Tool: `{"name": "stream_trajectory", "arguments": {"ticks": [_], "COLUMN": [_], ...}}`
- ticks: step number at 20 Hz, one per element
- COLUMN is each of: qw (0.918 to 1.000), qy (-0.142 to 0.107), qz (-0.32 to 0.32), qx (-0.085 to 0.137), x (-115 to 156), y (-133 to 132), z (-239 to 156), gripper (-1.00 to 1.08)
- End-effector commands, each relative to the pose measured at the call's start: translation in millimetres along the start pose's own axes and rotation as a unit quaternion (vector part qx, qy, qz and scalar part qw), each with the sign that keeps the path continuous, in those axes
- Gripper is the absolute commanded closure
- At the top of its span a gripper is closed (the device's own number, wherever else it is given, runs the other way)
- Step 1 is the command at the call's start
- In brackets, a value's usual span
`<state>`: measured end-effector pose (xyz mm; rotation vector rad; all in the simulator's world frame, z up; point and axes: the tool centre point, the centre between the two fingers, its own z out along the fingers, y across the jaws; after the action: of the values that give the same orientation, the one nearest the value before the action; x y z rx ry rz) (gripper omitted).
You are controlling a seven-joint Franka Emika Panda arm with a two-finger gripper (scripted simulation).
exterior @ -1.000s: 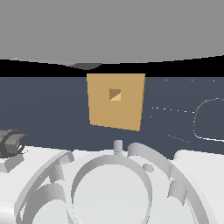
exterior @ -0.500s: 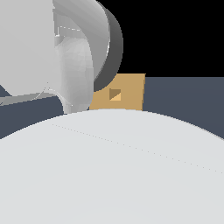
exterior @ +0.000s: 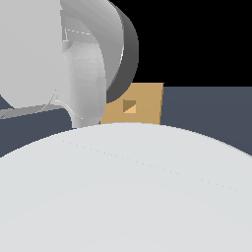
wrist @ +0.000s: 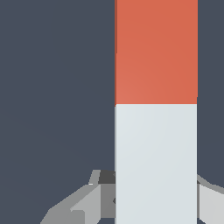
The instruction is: Insert the peg into the horizontal hole in a box.
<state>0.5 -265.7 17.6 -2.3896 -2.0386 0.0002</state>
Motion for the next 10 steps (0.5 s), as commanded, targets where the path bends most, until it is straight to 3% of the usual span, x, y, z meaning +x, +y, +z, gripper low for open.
{"name": "stream_trajectory", "arguments": {"ticks": [1,10], "qw": [1.0,1.0], "qy": [0.0,0.0], "qz": [0.0,0.006], "qx": [0.0,0.0], "x": [0,18], "y": [0,-8], "z": [0,-10], "gripper": [1.08,1.08]}}
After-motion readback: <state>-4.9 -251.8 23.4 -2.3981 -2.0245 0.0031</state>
